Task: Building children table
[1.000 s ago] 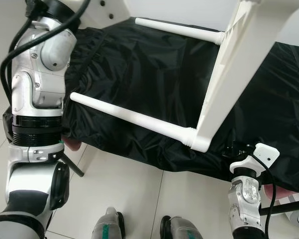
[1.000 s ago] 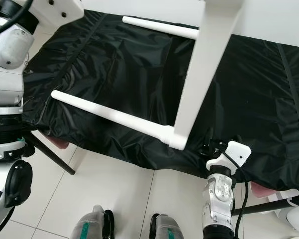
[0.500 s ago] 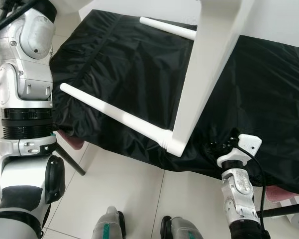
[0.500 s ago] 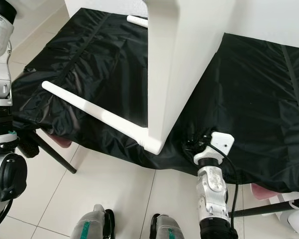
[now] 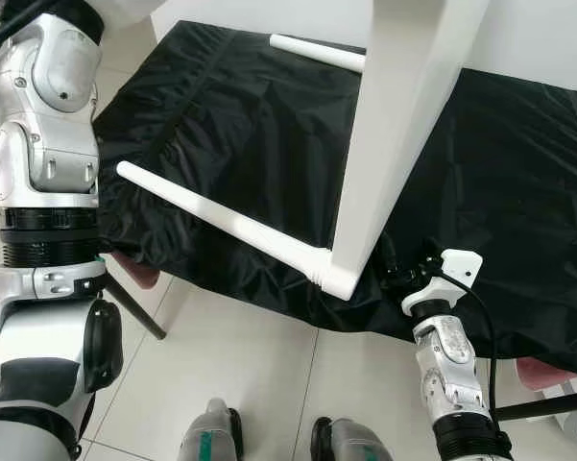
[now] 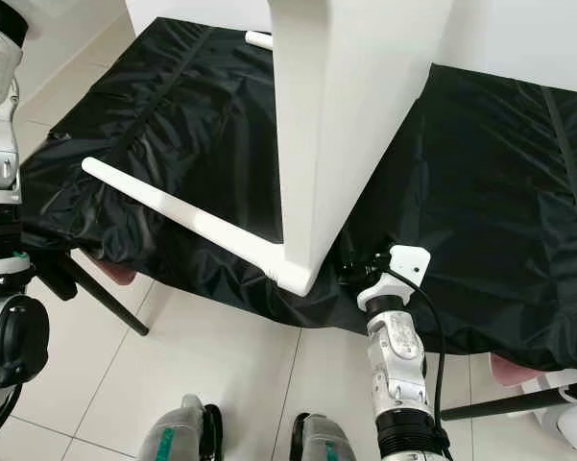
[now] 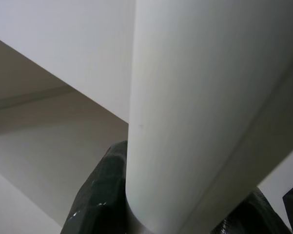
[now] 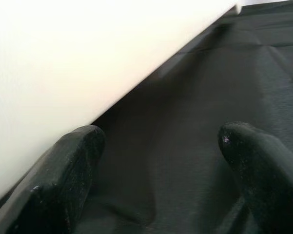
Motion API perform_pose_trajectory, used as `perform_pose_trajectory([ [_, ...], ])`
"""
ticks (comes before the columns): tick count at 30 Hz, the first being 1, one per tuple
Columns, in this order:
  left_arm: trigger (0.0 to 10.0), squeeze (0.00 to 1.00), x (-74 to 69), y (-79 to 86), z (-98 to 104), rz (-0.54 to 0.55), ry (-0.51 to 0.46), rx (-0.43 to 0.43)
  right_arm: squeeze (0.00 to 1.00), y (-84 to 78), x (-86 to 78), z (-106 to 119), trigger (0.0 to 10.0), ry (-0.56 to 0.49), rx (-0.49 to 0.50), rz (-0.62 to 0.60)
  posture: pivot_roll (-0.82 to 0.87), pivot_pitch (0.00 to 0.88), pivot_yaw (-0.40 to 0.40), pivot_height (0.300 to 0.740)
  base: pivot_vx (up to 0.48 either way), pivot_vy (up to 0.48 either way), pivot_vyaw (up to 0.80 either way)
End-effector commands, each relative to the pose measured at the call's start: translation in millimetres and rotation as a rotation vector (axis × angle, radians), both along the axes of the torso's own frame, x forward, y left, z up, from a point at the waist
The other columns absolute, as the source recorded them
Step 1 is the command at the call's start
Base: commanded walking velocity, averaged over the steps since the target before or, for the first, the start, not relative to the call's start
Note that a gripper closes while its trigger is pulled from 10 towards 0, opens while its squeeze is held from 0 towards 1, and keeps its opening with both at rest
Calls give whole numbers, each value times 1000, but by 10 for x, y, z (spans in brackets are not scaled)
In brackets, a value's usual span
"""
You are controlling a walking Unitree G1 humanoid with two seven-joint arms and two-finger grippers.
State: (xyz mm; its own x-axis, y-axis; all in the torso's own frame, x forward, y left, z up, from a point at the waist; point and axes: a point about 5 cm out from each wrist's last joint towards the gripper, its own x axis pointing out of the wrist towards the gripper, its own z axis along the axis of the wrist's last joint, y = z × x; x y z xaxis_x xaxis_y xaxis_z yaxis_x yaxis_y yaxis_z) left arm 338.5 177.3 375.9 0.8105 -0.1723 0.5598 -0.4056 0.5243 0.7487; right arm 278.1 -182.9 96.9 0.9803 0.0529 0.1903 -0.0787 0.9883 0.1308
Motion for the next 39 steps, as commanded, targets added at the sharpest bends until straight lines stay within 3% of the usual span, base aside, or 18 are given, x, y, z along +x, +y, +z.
perform_pose_trajectory([
  [1,10000,0,134,315,-225,30,128,-335,0,17,-24,-84,10000,41,7,15,126,48,-6,740,0,0,0],
  [10,10000,0,210,417,-336,29,215,-410,0,73,72,-73,10000,45,23,45,135,41,-5,740,0,0,0],
  [12,10000,0,236,431,-348,20,237,-427,0,146,153,-54,10000,42,78,86,141,39,-3,740,0,0,0],
  [19,10000,0,260,460,-331,10,259,-456,0,260,252,-31,10000,44,68,147,153,36,-8,740,0,0,0],
  [23,10000,0,263,471,-325,9,261,-461,0,296,205,-85,10000,67,16,215,157,28,-11,740,0,0,0],
  [24,10000,0,261,473,-327,10,264,-455,0,344,95,-205,10000,106,-64,318,157,26,-10,740,0,0,0],
  [27,10000,0,268,477,-339,2,276,-476,0,369,27,-286,10000,125,-94,372,156,22,-9,740,0,0,0],
  [31,10000,0,272,477,-337,1,276,-473,0,363,33,-303,10000,114,-102,349,155,20,-7,740,0,0,0],
  [35,10000,0,283,453,-342,-13,290,-471,0,425,160,-152,10000,27,-31,314,149,14,7,740,0,0,0],
  [36,10000,0,291,436,-348,-21,297,-465,0,470,269,5,10000,-40,21,303,148,13,11,740,0,0,0],
  [37,10000,0,291,436,-348,-21,297,-465,0,470,269,5,10000,-40,21,303,148,13,11,740,0,0,0],
  [38,10000,0,302,410,-358,-31,307,-460,0,493,426,257,10000,-127,84,295,147,14,17,740,0,0,0],
  [39,10000,0,302,410,-358,-31,307,-460,0,493,426,257,10000,-127,84,295,147,14,17,740,0,0,0],
])
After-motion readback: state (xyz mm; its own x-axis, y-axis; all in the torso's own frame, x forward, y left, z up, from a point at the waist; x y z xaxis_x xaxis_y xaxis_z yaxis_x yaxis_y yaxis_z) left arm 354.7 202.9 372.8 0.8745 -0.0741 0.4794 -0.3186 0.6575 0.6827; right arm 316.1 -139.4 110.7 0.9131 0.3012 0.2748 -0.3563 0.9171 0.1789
